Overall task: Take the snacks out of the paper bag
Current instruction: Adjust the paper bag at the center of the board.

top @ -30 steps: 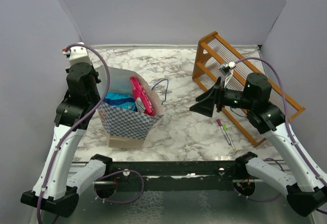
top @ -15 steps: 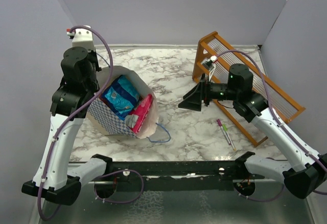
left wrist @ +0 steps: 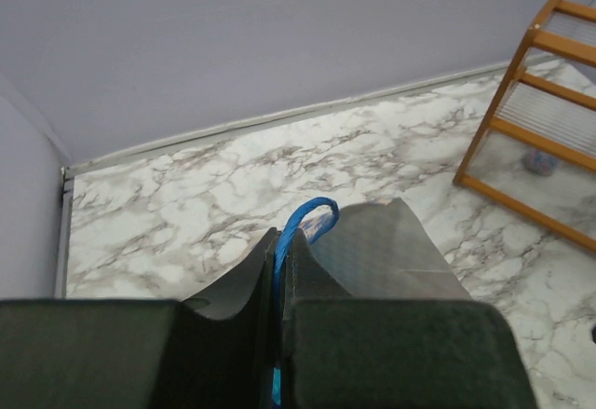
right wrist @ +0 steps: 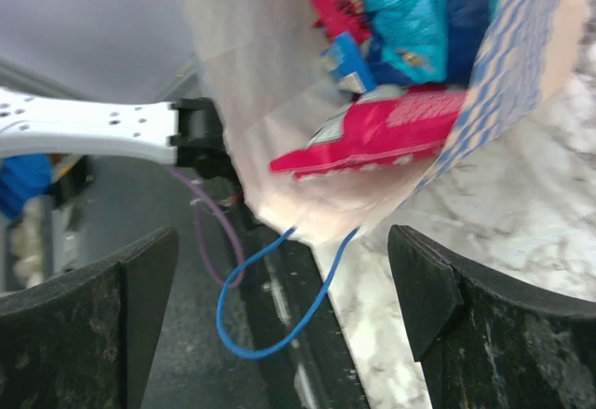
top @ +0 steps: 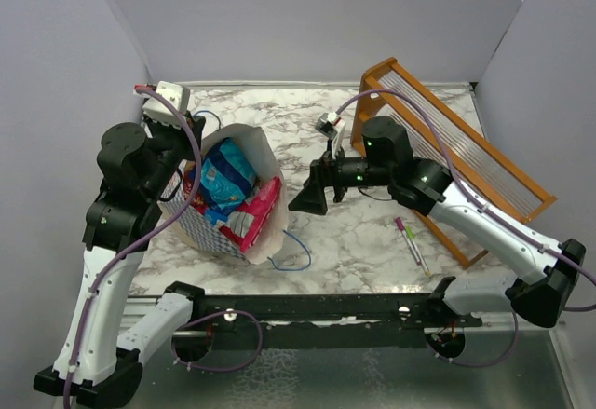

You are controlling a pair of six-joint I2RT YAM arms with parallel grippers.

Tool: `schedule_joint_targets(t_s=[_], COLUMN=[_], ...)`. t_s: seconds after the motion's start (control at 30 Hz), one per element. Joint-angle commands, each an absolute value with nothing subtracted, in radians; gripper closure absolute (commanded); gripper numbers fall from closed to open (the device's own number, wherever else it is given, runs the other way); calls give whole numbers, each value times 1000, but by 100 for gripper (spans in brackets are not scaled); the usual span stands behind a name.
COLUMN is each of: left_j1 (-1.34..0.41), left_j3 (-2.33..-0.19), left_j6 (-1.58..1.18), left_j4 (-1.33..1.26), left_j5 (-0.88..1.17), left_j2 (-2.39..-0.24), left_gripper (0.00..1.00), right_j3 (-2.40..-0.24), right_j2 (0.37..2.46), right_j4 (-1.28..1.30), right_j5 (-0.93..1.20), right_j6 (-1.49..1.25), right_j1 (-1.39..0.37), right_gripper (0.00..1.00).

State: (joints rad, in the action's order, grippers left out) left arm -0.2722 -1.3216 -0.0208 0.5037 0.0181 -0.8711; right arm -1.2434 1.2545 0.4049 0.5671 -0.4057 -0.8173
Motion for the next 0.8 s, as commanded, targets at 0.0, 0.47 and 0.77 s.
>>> schedule_joint_targets(t_s=[0.0, 0.47, 0.77], left_j1=[-273, -273, -272], left_j3=[-1342, -1290, -1263], left_j6=[-84, -165, -213], left_j4=[405, 373, 371], left_j5=[157, 143, 208], left_j2=[-843, -824, -808], left_gripper=[100, 100, 100], right_j3=[-1379, -1401, -1348], right_j2=[1344, 1560, 1621], right_j4=[526, 533, 485], right_j5=[394, -204, -303], right_j6=[-298, -838, -1038], right_j1=[-844, -1190, -1190], right_gripper=[9, 15, 15])
